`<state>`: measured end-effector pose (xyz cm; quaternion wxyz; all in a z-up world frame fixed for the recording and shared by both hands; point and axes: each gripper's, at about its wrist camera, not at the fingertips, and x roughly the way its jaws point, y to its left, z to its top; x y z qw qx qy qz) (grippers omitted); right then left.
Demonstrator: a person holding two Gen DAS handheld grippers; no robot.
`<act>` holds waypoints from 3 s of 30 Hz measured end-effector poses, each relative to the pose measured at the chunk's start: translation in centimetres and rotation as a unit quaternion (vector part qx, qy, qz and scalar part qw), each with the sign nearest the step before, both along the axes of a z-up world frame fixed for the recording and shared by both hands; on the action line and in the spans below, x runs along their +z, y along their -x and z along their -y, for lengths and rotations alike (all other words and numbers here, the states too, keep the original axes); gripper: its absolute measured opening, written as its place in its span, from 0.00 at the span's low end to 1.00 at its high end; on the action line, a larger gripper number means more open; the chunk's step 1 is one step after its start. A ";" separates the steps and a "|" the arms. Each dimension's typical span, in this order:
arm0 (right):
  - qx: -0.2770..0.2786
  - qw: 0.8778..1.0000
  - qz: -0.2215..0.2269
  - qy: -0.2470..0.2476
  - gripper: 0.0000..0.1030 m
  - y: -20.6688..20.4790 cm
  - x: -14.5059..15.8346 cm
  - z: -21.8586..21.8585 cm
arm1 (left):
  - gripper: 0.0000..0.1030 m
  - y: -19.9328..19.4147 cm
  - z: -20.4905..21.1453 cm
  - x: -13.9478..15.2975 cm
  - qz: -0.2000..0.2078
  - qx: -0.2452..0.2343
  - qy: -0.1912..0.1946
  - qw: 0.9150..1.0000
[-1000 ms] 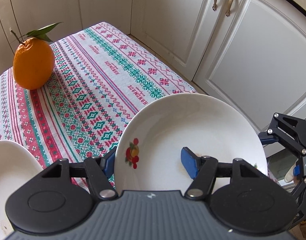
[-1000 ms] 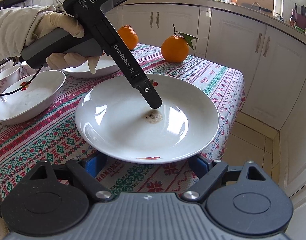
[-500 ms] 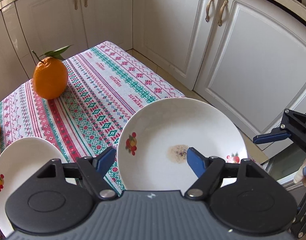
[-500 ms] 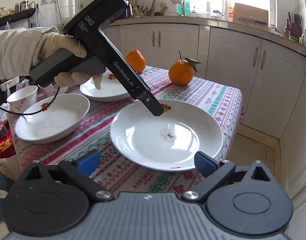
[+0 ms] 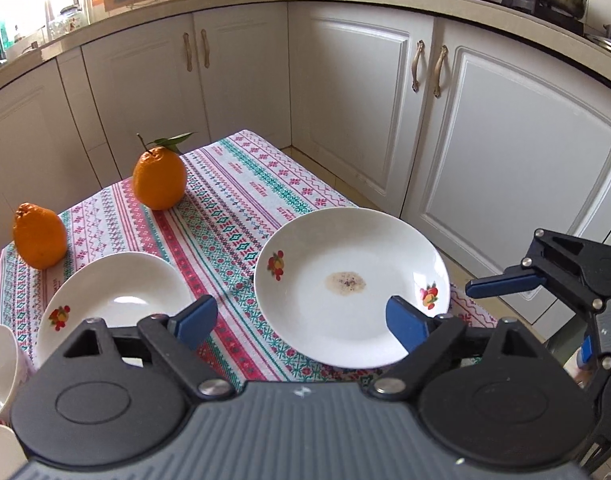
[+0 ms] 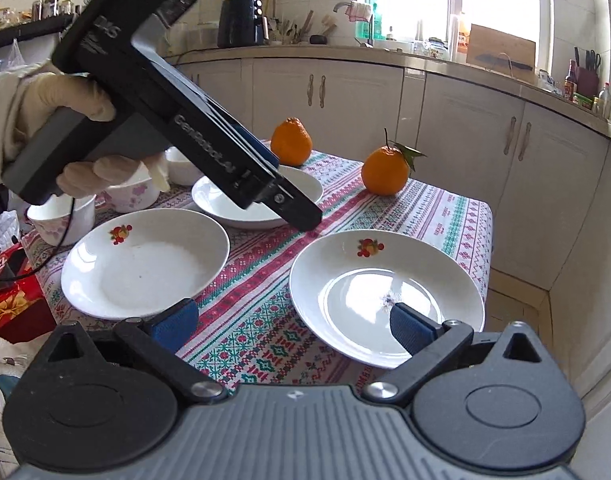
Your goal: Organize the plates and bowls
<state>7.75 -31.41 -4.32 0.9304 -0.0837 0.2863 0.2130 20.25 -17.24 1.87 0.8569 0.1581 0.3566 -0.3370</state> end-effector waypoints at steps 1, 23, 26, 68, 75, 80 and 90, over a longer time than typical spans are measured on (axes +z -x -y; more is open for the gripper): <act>-0.009 1.000 -0.006 0.006 1.00 -0.1 -0.2 -0.3 | 0.88 0.5 -0.4 0.0 0.004 0.004 0.001 1.000; -0.110 0.993 -0.052 0.012 1.00 0.1 -1.7 -3.6 | 0.95 10.9 -9.8 -3.8 0.064 0.079 0.013 0.995; -0.110 0.992 -0.055 0.006 1.00 -0.2 -1.7 -3.9 | 0.96 11.8 -11.6 -4.2 0.064 0.085 0.009 0.994; 0.106 0.987 -0.120 0.004 1.00 -7.1 -0.9 -10.4 | 0.94 13.0 -15.1 -9.5 0.029 0.156 0.003 0.987; 0.160 0.976 -0.147 -0.003 1.00 -10.5 -1.6 -11.5 | 0.94 13.4 -14.2 -9.4 0.040 0.164 -0.010 0.986; 0.182 0.970 -0.160 -0.011 0.97 -12.5 -1.9 -12.3 | 0.92 13.3 -14.0 -9.3 0.036 0.157 -0.005 0.987; 0.213 0.958 -0.191 -0.016 0.80 -15.3 -2.9 -13.1 | 0.90 13.1 -14.1 -9.4 0.030 0.148 0.004 0.989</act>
